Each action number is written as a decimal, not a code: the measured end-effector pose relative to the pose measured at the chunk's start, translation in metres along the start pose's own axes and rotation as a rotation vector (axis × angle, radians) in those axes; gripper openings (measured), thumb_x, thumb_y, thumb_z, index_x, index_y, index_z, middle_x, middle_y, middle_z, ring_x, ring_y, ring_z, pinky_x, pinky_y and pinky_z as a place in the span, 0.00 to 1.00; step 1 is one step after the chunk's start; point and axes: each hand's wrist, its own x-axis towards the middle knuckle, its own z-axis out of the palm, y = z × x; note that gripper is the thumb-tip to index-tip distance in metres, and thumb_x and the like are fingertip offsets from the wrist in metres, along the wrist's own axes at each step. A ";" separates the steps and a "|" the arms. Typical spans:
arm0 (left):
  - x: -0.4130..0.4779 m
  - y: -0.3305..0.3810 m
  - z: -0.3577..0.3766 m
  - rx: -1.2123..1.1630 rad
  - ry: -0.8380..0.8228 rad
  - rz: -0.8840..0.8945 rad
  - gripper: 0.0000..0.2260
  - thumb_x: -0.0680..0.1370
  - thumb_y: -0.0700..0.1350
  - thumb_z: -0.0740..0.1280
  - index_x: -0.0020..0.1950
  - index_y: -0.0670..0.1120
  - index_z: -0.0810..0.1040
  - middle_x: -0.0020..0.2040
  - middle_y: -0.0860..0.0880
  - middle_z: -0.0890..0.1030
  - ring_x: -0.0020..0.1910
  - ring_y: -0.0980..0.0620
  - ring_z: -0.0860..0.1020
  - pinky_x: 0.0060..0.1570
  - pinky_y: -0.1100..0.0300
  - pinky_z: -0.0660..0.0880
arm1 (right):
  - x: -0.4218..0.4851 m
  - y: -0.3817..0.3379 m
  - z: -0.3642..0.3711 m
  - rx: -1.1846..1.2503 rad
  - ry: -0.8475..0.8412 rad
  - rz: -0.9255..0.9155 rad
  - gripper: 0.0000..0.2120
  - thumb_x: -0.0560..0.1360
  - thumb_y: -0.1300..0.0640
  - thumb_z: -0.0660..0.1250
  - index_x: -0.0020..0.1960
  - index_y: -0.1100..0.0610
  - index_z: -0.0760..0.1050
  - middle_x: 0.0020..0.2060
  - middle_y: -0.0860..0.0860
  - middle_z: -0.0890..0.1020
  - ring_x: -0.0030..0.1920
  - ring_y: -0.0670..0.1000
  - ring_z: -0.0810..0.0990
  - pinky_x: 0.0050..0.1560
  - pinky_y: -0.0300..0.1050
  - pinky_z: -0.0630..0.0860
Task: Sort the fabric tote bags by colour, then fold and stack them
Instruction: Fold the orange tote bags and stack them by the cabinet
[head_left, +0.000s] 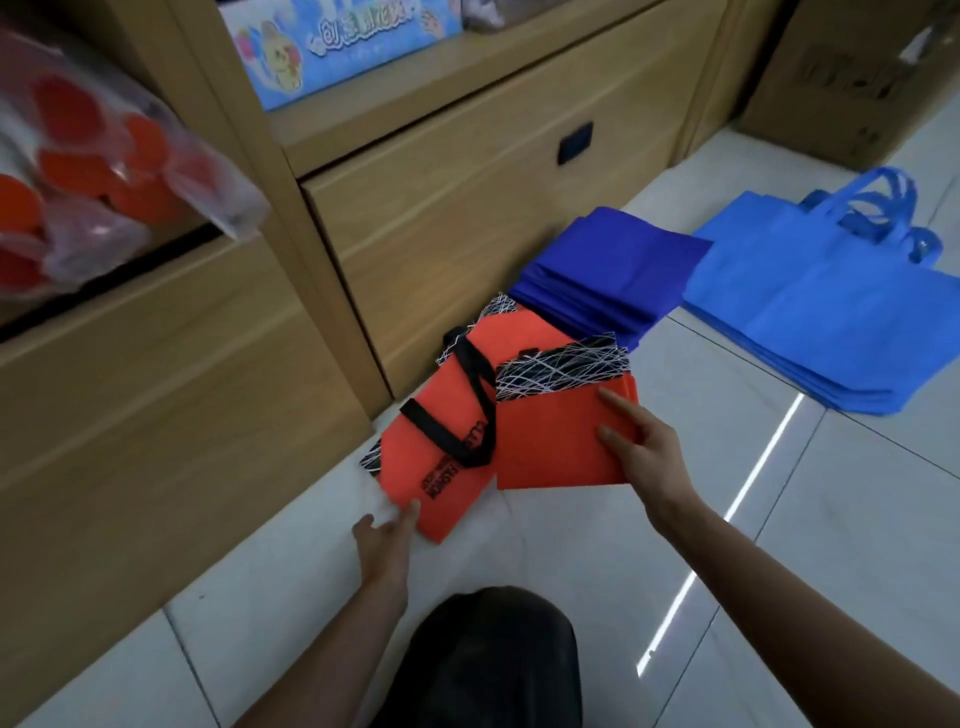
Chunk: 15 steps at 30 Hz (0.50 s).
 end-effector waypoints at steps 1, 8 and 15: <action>0.003 0.002 0.004 -0.022 -0.001 -0.018 0.34 0.73 0.47 0.72 0.73 0.38 0.58 0.68 0.39 0.68 0.65 0.43 0.69 0.60 0.54 0.66 | 0.005 0.003 0.004 -0.010 -0.003 -0.014 0.20 0.78 0.66 0.62 0.62 0.44 0.72 0.60 0.49 0.72 0.57 0.52 0.75 0.58 0.46 0.75; 0.021 0.024 0.022 -0.243 -0.116 -0.124 0.14 0.73 0.43 0.72 0.55 0.38 0.76 0.49 0.41 0.80 0.45 0.44 0.77 0.37 0.57 0.76 | 0.022 0.040 0.012 -0.292 0.081 -0.002 0.21 0.77 0.64 0.63 0.67 0.47 0.72 0.64 0.52 0.74 0.62 0.54 0.74 0.64 0.54 0.71; -0.020 0.072 0.032 -0.269 -0.243 0.484 0.16 0.80 0.54 0.60 0.66 0.50 0.67 0.61 0.49 0.75 0.56 0.52 0.76 0.54 0.54 0.75 | 0.020 0.047 0.005 -0.371 0.072 -0.012 0.21 0.78 0.64 0.61 0.68 0.47 0.71 0.64 0.50 0.75 0.61 0.50 0.73 0.62 0.46 0.70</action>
